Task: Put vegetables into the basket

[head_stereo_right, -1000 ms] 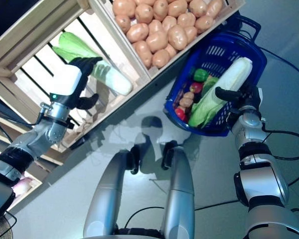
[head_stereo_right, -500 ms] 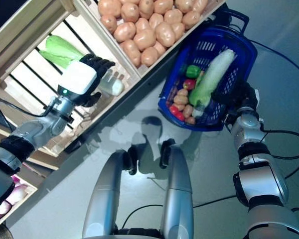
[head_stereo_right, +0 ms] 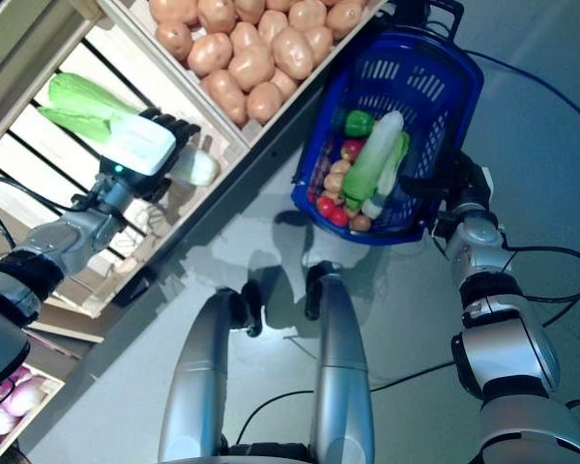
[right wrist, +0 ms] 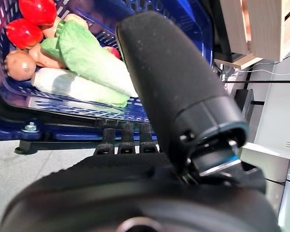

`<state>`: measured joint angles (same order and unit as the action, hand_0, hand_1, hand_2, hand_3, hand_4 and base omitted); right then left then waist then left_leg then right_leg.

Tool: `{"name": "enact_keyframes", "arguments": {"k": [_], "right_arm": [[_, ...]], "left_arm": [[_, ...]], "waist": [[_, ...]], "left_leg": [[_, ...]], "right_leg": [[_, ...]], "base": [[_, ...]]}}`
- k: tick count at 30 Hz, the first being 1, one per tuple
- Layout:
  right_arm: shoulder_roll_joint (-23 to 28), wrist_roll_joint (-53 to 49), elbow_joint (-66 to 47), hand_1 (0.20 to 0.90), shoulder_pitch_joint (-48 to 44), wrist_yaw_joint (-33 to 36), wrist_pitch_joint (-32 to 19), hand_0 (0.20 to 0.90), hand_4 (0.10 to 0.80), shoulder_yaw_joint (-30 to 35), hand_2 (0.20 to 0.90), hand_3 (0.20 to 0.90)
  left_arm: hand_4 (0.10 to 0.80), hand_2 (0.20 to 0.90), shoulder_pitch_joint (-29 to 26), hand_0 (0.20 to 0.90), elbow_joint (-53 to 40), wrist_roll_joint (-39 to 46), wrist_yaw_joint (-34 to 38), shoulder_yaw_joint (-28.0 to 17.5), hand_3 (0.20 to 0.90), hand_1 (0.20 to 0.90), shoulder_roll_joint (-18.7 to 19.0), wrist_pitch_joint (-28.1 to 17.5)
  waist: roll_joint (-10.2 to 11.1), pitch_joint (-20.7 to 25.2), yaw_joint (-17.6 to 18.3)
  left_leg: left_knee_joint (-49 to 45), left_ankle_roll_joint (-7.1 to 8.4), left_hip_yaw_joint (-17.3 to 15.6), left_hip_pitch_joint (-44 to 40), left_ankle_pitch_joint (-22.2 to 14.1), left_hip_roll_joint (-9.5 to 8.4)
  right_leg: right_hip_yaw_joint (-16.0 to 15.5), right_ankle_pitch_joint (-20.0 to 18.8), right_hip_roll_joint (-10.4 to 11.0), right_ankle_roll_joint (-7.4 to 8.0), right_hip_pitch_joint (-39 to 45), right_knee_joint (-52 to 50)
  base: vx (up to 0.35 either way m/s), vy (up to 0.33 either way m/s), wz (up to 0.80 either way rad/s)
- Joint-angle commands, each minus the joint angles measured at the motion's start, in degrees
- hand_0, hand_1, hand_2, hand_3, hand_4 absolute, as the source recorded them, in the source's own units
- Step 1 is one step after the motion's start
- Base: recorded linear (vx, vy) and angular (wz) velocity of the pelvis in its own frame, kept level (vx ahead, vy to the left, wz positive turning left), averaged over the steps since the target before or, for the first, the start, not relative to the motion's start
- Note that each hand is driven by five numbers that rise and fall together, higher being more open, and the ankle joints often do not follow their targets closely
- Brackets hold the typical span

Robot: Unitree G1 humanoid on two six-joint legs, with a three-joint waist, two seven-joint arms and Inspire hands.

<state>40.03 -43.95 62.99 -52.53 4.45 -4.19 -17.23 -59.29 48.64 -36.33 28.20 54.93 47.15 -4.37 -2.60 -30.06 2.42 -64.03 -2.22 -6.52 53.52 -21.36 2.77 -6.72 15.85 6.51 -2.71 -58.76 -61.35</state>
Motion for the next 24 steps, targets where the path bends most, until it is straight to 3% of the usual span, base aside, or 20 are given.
{"name": "enact_keyframes", "arguments": {"k": [1,13,24], "right_arm": [[4.38,-4.74,0.69,0.9,-5.76,-2.11,-7.46,0.9,0.8,-0.46,0.9,0.9],[3.95,-6.94,-2.63,0.9,-7.45,-3.4,-9.64,0.9,0.8,-1.88,0.9,0.9],[3.41,-7.86,-5.23,0.9,-9.35,-2.29,-10.39,0.9,0.8,-3.0,0.9,0.9]], "left_arm": [[0.8,0.9,-7.43,0.9,3.04,0.74,0.34,-2.0,0.9,0.9,1.69,3.81],[0.8,0.9,-11.54,0.9,9.51,0.6,-7.49,0.53,0.9,0.9,-1.2,7.2],[0.8,0.9,-14.36,0.9,10.42,1.81,-7.34,1.81,0.9,0.9,-2.99,5.5]], "waist": [[0.07,0.26,0.99],[0.25,0.26,1.79],[0.43,0.26,2.12]], "left_leg": [[6.58,-0.73,-2.43,-2.9,1.6,-0.28],[4.5,-0.7,-2.11,3.97,1.46,-0.03],[1.81,-0.71,-1.47,9.18,0.98,-0.19]], "right_leg": [[-0.94,2.6,1.34,0.45,6.1,-0.45],[-0.29,1.55,0.92,1.28,-0.58,-1.62],[-0.21,1.54,0.9,1.09,-5.54,-3.66]], "base": [[-0.029,0.014,-0.05],[-0.044,0.022,-0.02],[-0.043,0.003,-0.03]]}}
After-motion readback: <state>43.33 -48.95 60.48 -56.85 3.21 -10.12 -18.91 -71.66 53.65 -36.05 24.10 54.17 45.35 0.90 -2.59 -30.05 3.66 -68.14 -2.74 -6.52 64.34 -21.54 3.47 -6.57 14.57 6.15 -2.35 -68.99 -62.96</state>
